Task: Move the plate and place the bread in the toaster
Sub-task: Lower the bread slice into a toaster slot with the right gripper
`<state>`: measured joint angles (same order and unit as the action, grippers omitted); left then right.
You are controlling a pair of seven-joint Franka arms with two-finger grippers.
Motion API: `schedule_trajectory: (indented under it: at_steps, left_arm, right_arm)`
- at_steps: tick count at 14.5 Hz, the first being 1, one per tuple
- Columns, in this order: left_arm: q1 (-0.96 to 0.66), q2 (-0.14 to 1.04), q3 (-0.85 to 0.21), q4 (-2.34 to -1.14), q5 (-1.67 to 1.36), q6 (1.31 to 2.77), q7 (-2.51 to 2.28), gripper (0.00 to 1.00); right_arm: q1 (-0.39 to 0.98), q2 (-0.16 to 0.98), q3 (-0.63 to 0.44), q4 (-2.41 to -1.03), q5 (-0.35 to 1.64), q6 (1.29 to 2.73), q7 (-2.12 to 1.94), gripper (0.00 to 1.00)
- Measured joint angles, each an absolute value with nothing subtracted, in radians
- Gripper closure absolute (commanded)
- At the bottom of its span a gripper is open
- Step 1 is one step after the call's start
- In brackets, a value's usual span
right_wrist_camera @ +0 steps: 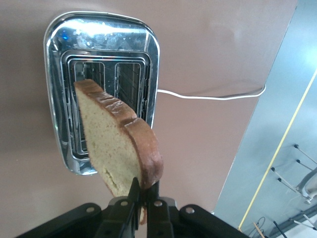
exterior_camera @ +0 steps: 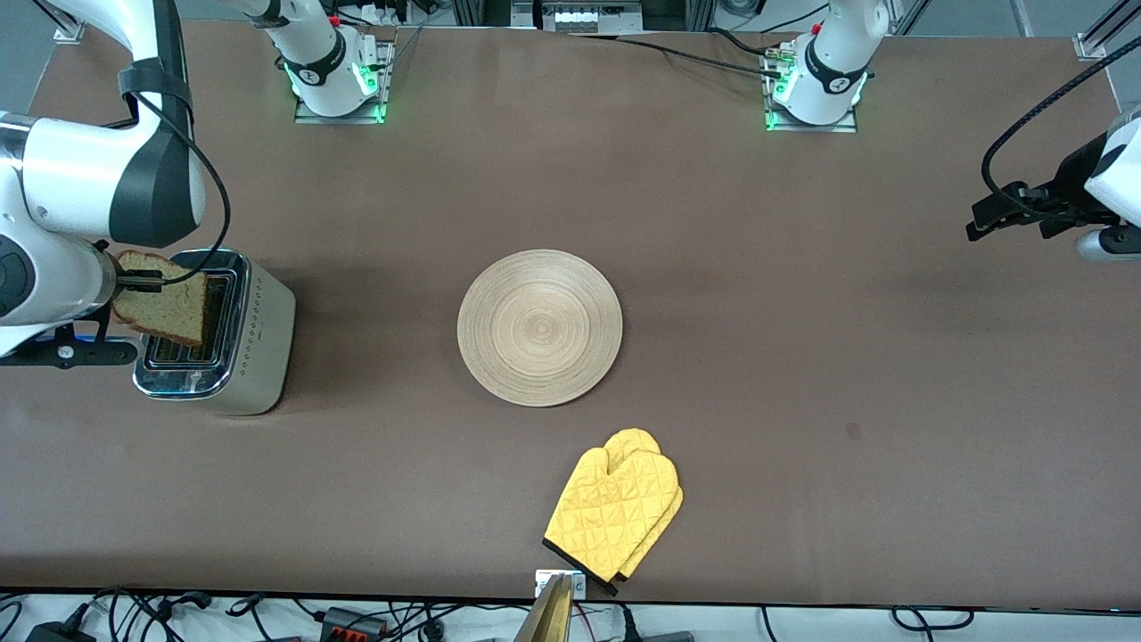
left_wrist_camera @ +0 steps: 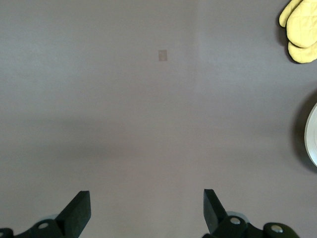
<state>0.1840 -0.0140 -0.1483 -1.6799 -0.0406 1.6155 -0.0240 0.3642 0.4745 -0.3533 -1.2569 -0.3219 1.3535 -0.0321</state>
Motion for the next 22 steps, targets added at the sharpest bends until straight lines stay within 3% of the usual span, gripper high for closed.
schedule_trajectory:
  at_steps: [22]
  left_arm:
    - [0.169,-0.018,-0.149,-1.68,-0.039,1.606,-0.024,0.0]
  right_arm:
    - [0.359,0.515,-0.354,-1.325,-0.325,1.46,-0.022,1.0]
